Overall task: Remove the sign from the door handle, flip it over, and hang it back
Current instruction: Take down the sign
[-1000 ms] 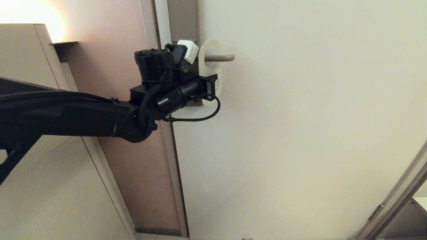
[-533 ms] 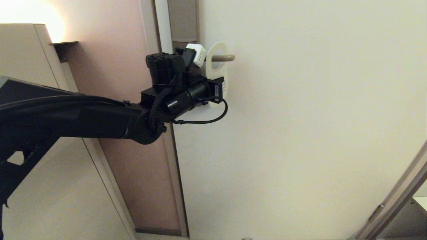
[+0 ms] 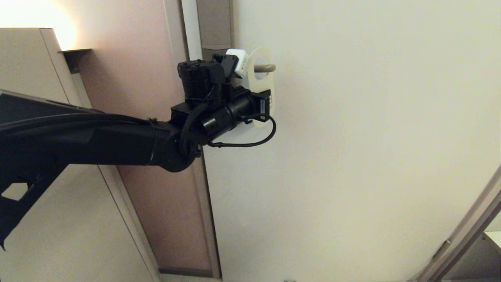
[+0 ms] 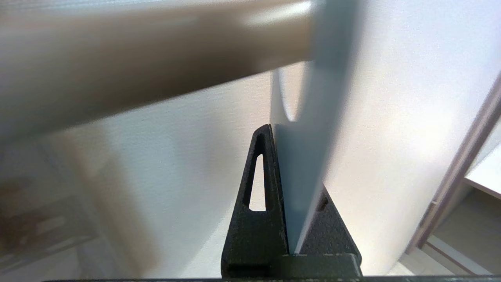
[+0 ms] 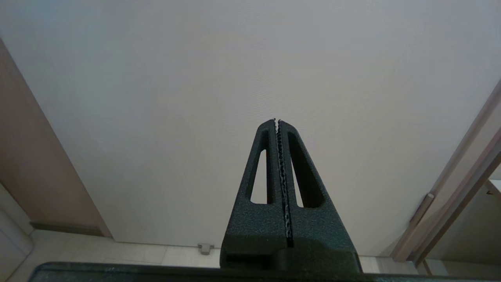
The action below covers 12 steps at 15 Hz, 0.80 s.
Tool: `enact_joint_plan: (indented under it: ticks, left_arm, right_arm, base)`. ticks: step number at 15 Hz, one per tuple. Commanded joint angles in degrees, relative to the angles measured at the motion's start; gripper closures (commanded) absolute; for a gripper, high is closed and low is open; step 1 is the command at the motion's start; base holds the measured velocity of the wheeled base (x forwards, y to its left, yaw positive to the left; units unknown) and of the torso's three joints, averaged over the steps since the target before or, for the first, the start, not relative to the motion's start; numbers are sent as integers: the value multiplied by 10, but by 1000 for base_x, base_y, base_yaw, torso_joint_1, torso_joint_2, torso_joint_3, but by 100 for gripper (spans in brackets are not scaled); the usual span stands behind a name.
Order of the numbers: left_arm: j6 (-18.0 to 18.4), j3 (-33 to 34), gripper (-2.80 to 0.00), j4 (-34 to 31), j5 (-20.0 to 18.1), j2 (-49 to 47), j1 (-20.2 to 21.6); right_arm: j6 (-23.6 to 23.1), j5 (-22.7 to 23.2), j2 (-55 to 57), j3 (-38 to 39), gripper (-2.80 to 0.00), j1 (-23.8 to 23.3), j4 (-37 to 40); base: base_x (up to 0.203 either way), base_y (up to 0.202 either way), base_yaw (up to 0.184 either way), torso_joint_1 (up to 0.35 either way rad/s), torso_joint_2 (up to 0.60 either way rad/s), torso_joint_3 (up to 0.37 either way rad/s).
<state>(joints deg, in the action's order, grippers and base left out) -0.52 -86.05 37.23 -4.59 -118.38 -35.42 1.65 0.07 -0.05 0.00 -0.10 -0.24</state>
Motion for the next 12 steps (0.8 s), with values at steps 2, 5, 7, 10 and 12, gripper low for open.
enact_joint_plan:
  ticks: [2, 5, 7, 10, 12]
  left_arm:
    - [-1, 0, 0, 1, 3, 3, -8]
    - [0, 0, 0, 2, 6, 0, -12]
    - [0, 0, 0, 2, 6, -5, -13]
    - [0, -1, 0, 3, 7, -15, -13]
    - [0, -8, 0, 4, 6, -21, -16]
  right_arm:
    - [0, 0, 0, 0, 0, 0, 0]
    - [0, 0, 0, 0, 0, 0, 0]
    - [0, 0, 0, 0, 0, 0, 0]
    - [0, 0, 0, 0, 0, 0, 0]
    - [0, 0, 0, 0, 0, 0, 0]
  base:
    - [0, 0, 0, 0, 0, 0]
    - [0, 0, 0, 0, 0, 0]
    - [0, 0, 0, 0, 0, 0]
    - [0, 0, 0, 0, 0, 0]
    - [0, 0, 0, 0, 0, 0]
